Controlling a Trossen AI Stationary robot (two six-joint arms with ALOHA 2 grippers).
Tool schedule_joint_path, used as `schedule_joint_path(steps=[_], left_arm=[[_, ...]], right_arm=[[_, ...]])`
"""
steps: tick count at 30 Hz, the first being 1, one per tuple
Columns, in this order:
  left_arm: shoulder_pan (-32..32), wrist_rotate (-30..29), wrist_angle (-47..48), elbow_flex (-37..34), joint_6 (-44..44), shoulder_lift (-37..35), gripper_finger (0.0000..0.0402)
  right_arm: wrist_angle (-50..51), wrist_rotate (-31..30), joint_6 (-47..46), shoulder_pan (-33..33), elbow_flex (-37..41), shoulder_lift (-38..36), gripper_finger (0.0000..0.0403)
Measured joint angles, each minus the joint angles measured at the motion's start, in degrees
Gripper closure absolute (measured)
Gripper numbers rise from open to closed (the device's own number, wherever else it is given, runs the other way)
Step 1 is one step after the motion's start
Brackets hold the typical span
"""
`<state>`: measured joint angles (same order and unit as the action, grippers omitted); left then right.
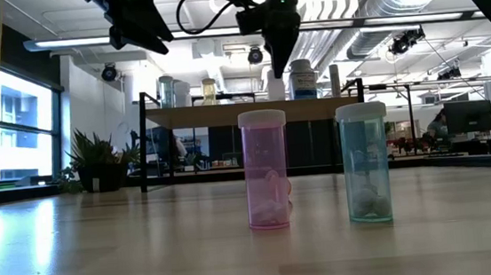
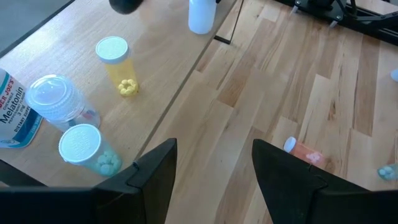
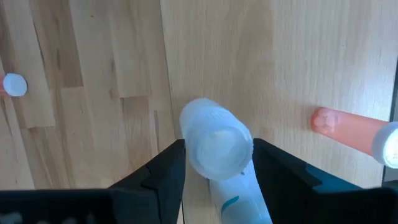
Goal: Pick and place medicine bottles onto shelf by color
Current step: Put the left small white pill bottle on the shelf
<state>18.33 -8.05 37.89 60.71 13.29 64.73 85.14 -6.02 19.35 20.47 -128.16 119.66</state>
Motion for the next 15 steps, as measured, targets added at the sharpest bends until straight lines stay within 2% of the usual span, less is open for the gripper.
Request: schedule_joint_path(steps=[3, 8, 15], left_arm=[[0.01, -0.01, 0.0, 0.0, -0.01, 0.0, 0.0202], [0.01, -0.01, 0.02, 0.0, 0.0, 0.0, 0.0202], [-0.01, 0.0, 0.02, 0.0, 0.01, 0.0, 0.0202]], right_arm=[[-0.27, -0.2, 0.0, 0.06, 0.0, 0.0, 0.0227], [-1.88, -4.97, 0.12, 0.08, 0.0, 0.0, 0.0226], [-2.66, -5.1, 0.14, 0.15, 0.0, 0.0, 0.0226]])
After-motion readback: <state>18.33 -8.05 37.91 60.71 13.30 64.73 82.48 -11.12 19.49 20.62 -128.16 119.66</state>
